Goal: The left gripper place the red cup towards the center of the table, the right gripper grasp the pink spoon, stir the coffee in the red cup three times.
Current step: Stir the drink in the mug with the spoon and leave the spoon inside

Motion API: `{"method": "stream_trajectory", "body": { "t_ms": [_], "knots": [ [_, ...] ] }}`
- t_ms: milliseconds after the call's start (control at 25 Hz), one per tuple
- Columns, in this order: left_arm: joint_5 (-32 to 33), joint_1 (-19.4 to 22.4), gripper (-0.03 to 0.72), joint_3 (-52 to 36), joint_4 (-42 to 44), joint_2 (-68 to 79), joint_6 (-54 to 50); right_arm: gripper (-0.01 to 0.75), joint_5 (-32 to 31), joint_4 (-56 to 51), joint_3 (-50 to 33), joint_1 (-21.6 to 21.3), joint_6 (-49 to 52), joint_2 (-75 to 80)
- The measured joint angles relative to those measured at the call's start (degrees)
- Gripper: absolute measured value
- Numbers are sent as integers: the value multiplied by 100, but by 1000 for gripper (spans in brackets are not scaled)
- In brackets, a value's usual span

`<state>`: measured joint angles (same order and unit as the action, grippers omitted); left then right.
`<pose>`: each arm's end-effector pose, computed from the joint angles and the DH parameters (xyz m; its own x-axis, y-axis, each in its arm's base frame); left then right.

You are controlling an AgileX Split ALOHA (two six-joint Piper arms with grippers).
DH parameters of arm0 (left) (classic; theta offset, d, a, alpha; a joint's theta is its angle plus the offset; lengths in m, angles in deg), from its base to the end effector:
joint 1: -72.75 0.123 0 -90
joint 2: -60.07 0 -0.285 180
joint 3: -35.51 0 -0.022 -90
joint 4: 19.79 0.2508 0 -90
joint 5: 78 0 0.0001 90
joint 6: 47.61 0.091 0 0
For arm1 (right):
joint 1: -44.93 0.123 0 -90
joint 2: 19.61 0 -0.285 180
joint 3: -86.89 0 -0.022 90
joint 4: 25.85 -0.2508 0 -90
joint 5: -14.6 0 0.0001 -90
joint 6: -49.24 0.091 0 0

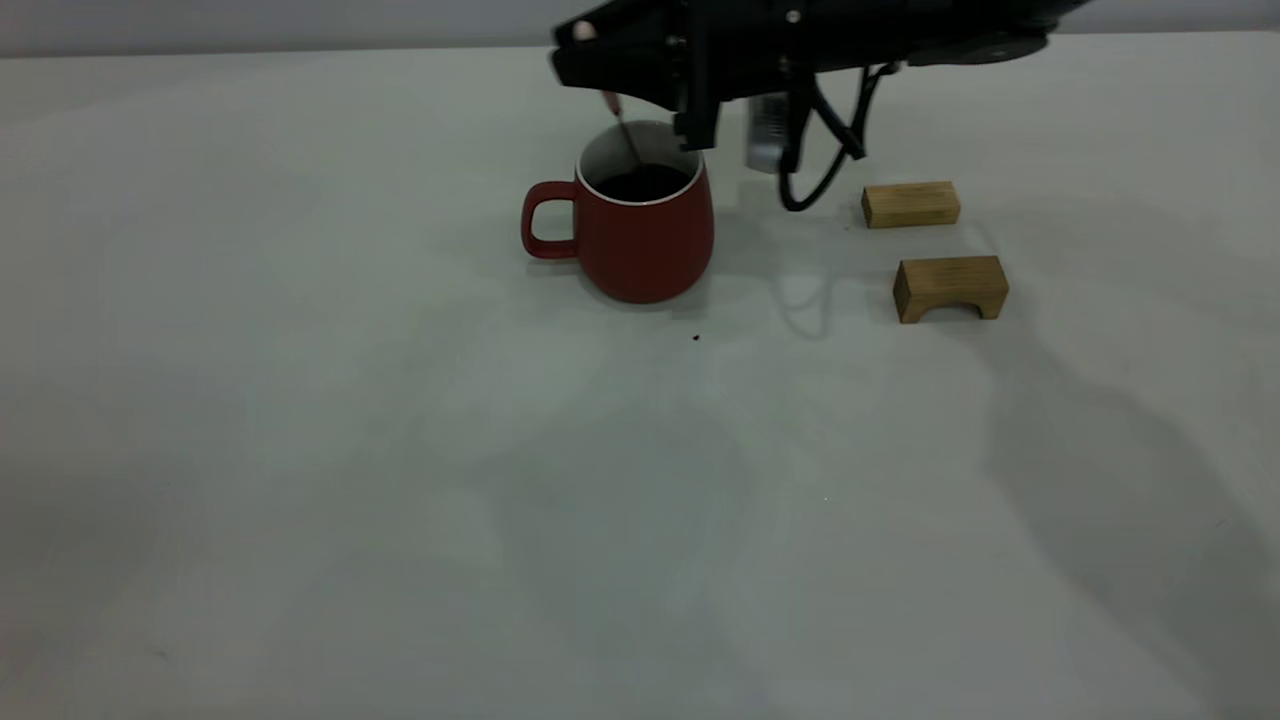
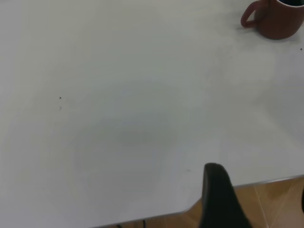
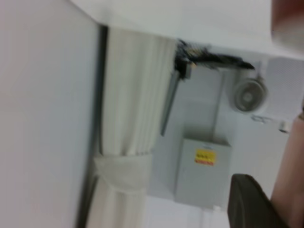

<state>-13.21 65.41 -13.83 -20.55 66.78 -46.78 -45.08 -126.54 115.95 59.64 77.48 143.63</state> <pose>-0.0093 0.0001 0.2679 -0.5072 0.0742 -0.8586 0.1425 0.9898 0.0014 0.4748 0.2045 0.0247 -0.2472 0.2962 0.9226 0.9381 -0.1654 0.3044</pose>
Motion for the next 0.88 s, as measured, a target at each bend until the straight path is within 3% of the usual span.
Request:
{"method": "stream_trajectory", "body": {
  "t_ms": [280, 600, 720, 880],
  "knots": [
    [0, 0, 482, 0, 0, 0, 0, 132, 192, -149, -601, -110, -15, -239],
    [0, 0, 482, 0, 0, 0, 0, 148, -277, -74, -689, -110, -38, -245],
    [0, 0, 482, 0, 0, 0, 0, 236, -439, -17, -689, -110, -214, -245],
    [0, 0, 482, 0, 0, 0, 0, 429, -578, 32, -689, -110, -711, -245]
  ]
}}
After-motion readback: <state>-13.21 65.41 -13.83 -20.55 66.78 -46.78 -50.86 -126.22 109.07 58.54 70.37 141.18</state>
